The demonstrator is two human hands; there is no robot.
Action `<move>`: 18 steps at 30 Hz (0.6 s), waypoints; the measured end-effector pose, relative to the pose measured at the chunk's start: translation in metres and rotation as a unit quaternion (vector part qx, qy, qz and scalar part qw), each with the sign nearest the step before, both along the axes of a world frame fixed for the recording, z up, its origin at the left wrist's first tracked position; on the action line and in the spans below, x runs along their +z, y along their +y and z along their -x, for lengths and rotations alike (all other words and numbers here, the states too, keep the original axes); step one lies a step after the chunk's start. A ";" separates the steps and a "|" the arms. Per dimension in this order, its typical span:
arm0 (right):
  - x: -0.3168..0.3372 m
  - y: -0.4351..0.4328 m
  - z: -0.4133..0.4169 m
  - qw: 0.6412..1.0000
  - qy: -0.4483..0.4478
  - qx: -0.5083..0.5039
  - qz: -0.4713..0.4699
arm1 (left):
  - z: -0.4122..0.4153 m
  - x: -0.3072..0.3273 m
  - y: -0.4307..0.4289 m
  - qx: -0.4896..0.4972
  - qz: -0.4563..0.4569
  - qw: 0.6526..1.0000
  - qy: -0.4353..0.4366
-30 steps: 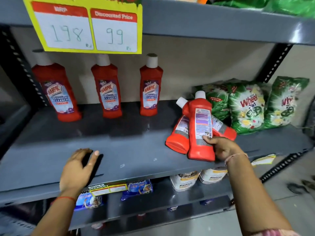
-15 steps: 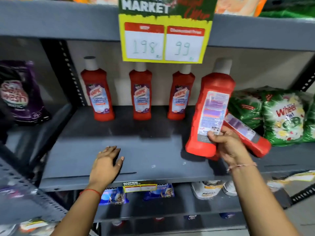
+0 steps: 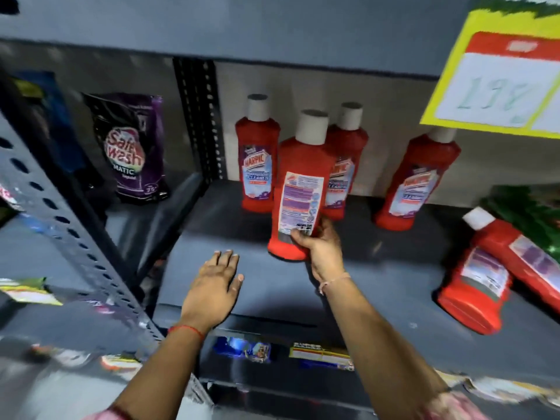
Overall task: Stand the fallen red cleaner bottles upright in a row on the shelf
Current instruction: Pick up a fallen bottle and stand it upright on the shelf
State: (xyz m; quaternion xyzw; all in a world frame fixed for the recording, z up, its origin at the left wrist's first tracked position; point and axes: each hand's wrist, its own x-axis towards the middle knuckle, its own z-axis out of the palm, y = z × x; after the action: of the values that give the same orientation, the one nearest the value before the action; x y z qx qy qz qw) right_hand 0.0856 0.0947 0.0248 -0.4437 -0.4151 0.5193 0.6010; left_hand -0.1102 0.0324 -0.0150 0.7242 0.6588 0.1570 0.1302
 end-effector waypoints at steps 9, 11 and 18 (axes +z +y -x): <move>-0.016 0.015 0.014 0.999 -0.025 0.033 -0.016 | -0.001 -0.004 0.000 0.009 0.005 1.000 -0.009; -0.018 0.016 0.014 0.999 -0.027 0.038 -0.016 | -0.001 -0.005 -0.001 0.010 0.007 1.000 -0.011; -0.019 0.016 0.009 0.995 -0.049 0.082 -0.011 | -0.003 -0.003 0.000 0.013 0.008 1.000 -0.014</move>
State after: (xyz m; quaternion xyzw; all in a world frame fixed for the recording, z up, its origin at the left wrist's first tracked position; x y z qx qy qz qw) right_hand 0.0766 0.1109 0.0060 -0.4267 -0.4849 0.5400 0.5396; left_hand -0.1075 0.0320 -0.0180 0.7124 0.6673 0.1635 0.1429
